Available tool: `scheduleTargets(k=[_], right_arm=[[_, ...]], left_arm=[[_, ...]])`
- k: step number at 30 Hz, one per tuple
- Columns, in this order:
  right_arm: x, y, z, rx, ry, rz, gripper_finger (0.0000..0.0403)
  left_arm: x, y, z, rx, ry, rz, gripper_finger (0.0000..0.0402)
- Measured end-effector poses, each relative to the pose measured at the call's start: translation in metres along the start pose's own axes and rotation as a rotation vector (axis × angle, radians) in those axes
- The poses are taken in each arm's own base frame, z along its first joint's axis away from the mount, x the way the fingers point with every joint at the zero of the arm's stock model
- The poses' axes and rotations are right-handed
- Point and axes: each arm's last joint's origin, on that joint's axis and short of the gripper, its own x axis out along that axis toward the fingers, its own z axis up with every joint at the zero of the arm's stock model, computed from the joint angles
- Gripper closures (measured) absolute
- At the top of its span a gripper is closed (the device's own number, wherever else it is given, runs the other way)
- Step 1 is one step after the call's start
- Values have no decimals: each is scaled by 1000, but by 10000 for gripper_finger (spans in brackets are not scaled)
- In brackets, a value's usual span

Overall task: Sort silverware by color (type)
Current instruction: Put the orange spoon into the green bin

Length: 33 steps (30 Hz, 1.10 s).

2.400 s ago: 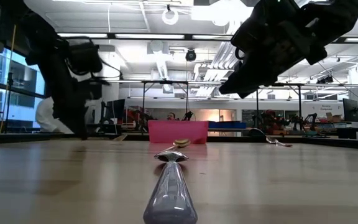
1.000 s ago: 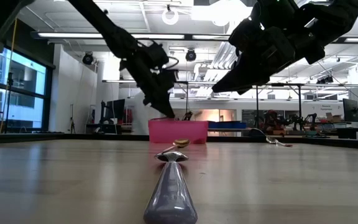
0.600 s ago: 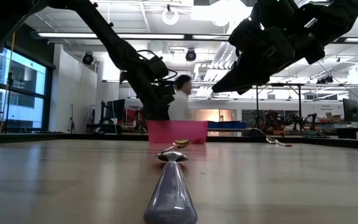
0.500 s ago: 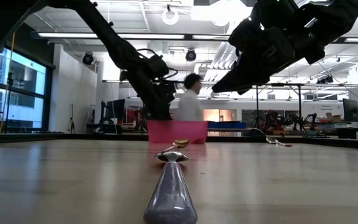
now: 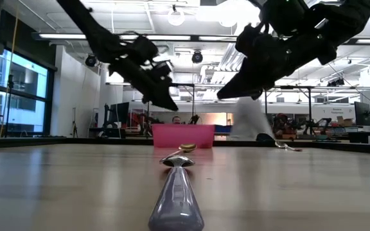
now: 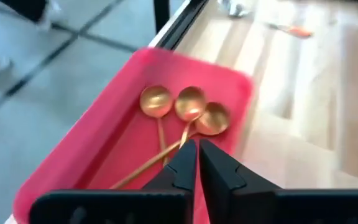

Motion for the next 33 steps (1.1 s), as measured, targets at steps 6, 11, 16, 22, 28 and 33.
scheduleTargets(k=[6,11,16,22,28,33], right_arm=[[0,-4,1,29,-15,-99,402],[-1,-15,0,111,-17,-184,379],[-3,-31,-5,152,31,-343,312],[-12,-63,-22,323,157,-609,238],[-27,-98,-36,494,258,-777,205],[-43,-125,-45,594,288,-943,203]], left_arm=[[-42,-22,-9,23,-135,-22,398],[-75,-42,-21,45,-184,-62,399],[-100,-57,-40,49,-256,-100,401],[-117,-66,-65,63,-301,-124,401],[-129,-68,-78,58,-312,-133,401],[-136,-69,-83,34,-331,-138,401]])
